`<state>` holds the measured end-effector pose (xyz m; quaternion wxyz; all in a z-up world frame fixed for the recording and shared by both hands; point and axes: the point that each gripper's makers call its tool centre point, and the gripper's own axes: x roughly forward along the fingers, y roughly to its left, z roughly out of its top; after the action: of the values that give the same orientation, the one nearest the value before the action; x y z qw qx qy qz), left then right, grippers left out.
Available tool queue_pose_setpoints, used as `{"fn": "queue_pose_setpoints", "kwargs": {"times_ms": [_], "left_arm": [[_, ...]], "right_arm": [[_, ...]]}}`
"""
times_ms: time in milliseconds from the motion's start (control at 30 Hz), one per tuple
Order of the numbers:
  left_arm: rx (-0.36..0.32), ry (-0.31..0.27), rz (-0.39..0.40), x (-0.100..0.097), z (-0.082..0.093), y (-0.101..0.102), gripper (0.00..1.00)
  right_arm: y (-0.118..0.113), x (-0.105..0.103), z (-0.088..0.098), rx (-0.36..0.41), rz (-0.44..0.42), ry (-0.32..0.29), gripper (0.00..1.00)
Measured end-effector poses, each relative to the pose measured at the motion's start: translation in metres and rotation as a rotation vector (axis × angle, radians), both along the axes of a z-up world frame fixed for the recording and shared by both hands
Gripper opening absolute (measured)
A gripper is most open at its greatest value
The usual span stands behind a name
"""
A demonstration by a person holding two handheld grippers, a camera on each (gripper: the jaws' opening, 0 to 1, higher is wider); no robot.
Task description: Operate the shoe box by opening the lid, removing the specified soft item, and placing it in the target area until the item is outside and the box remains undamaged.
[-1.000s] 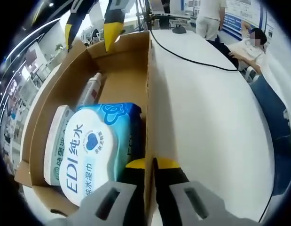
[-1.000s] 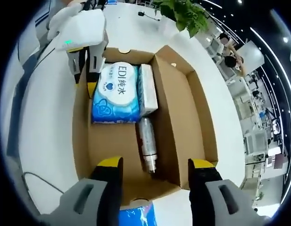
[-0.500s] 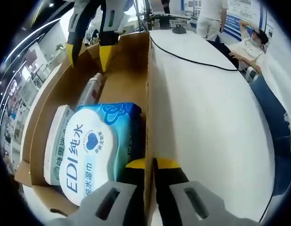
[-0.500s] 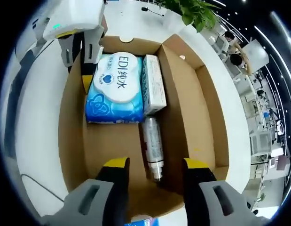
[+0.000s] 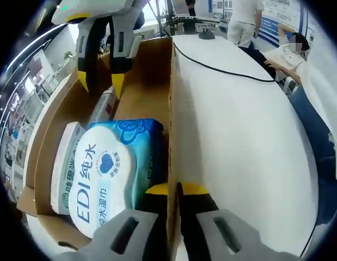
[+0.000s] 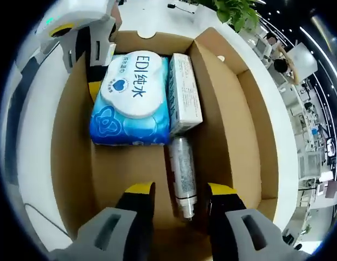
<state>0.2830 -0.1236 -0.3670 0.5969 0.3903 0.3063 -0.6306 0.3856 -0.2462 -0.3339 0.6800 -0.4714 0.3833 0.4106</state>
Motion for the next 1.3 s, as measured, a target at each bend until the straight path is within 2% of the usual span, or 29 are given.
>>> {"fn": "queue_pose_setpoints", "kwargs": {"times_ms": [267, 733, 1167, 1300], "left_arm": [[-0.001, 0.002, 0.000, 0.000, 0.000, 0.000, 0.01], [-0.002, 0.000, -0.003, 0.000, 0.000, -0.001, 0.01], [-0.002, 0.002, -0.004, 0.001, 0.001, -0.001, 0.01], [-0.003, 0.001, -0.004, 0.001, 0.001, -0.002, 0.01]], "right_arm": [[0.003, 0.002, -0.009, -0.018, 0.014, 0.006, 0.32], [0.003, 0.004, -0.021, -0.058, -0.016, 0.008, 0.28], [-0.001, 0.006, -0.019, -0.060, -0.042, 0.024, 0.20], [0.003, -0.004, -0.013, -0.057, -0.056, 0.038, 0.20]]}}
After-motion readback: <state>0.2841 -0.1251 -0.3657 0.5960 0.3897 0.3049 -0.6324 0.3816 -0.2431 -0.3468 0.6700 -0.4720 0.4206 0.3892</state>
